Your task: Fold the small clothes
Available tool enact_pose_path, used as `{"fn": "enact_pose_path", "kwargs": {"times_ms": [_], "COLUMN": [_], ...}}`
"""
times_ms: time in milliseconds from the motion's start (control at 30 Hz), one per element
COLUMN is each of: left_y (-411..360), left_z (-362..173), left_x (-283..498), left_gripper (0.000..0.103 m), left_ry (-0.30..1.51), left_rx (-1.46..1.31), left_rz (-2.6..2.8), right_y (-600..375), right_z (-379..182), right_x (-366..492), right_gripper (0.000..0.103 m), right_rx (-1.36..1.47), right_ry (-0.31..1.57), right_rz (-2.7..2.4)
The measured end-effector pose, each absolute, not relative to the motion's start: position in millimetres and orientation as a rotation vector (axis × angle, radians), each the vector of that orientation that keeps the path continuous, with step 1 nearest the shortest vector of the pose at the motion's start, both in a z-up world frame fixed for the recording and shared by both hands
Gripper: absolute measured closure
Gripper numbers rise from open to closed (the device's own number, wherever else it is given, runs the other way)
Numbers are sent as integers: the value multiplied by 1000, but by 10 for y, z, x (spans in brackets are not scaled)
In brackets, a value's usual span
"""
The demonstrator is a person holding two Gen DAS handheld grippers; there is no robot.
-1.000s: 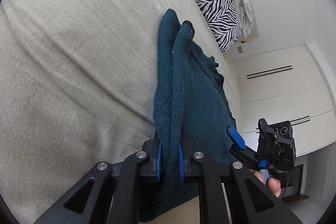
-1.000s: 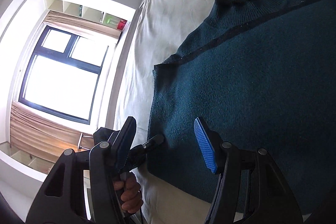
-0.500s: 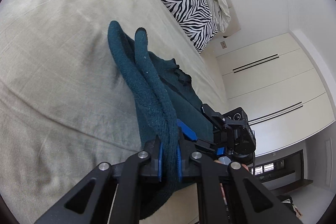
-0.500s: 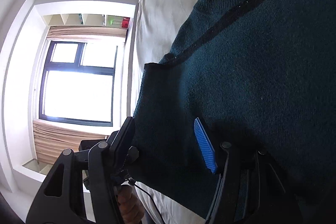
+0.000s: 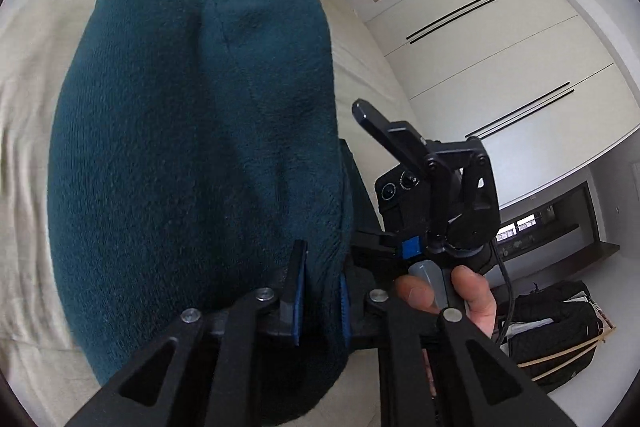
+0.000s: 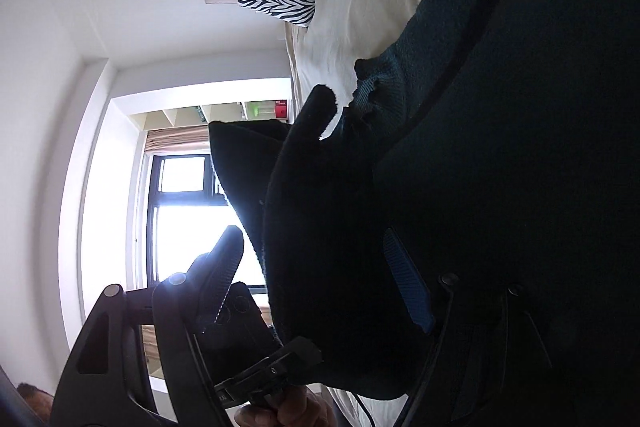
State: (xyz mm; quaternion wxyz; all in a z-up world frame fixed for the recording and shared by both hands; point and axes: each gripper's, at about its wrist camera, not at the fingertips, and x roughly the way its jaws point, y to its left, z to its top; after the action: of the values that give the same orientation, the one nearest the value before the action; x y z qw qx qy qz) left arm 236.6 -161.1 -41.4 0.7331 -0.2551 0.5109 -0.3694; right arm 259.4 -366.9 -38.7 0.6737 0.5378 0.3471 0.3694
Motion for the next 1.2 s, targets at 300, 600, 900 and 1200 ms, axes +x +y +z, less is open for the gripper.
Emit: {"fn": "enact_pose_path", "kwargs": {"times_ms": [300,600,900,1200], "left_y": [-1403,-836,-955,-1116], "left_z": [-182,-281,-218,-211], "left_x": [1943,1870,1803,1794], "left_gripper": [48,44,38,38], "left_ry": [1019,1003,999,1004], "left_rx": [-533,-580,-520,-466], "left_rz": [-914,-800,-805,-829], "right_y": [-3650,-3394,-3826,-4450], "right_z": [-395,-356,-12,-1], "right_x": [2657,2705,2416,2175], "right_gripper": [33,89,90,90], "right_rx": [1096,822,661,683], "right_ry": [821,908,880,858], "right_rz": [795,584,445,376]}}
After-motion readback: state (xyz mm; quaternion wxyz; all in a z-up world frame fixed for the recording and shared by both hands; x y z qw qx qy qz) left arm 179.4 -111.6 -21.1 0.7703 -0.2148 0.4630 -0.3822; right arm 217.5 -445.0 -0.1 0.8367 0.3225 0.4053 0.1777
